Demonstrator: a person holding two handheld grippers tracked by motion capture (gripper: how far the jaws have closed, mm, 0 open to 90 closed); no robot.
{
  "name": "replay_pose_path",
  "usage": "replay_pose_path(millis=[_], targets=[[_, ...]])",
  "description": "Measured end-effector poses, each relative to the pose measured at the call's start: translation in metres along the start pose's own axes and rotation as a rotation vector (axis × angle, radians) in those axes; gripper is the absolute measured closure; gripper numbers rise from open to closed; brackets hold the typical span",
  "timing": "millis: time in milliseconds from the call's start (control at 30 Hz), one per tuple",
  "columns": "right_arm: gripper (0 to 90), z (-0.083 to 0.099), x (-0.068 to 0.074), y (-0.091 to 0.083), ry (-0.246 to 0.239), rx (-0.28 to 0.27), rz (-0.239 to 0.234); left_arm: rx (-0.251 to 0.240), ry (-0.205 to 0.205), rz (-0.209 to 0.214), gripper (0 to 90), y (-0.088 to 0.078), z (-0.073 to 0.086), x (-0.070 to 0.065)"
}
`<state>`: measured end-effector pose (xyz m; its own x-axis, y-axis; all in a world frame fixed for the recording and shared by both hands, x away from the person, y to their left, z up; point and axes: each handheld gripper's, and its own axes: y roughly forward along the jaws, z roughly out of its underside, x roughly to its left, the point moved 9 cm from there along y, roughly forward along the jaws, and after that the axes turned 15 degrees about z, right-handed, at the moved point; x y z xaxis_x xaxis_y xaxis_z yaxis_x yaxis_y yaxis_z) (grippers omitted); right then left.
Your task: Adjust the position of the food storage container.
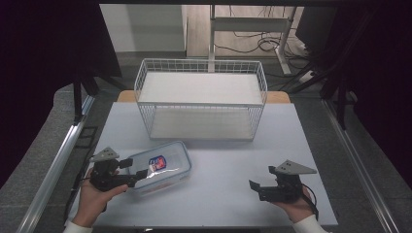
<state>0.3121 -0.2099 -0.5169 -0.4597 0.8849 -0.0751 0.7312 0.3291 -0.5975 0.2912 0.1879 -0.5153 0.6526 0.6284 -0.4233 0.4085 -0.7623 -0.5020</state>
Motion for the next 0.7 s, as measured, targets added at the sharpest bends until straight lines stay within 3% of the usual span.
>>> replay_pose_path(millis=[67, 233, 433, 533, 633, 700], targets=[[10.9, 0.002, 0.001, 0.001, -0.009, 0.009, -0.012, 0.000, 0.003, -0.004, 22.0, 0.002, 0.000, 0.001], [13.4, 0.000, 0.004, 0.003, 0.028, 0.049, -0.039, 0.000, 0.007, -0.005, 22.1, 0.004, 0.003, -0.005], [15.1, -0.005, 0.015, -0.001, -0.016, 0.036, -0.051, -0.013, 0.019, -0.005, 23.7, 0.000, 0.001, -0.011], [16.0, -0.005, 0.015, -0.002, -0.014, 0.034, -0.058, 0.019, 0.098, -0.045, 26.2, 0.001, -0.006, -0.015], [16.8, -0.005, 0.013, -0.002, -0.018, 0.030, -0.057, 0.022, 0.117, -0.011, 26.5, 0.006, -0.017, -0.021], [17.3, -0.006, 0.013, 0.000, -0.022, 0.031, -0.058, 0.023, 0.114, -0.002, 26.5, 0.010, -0.026, -0.017]])
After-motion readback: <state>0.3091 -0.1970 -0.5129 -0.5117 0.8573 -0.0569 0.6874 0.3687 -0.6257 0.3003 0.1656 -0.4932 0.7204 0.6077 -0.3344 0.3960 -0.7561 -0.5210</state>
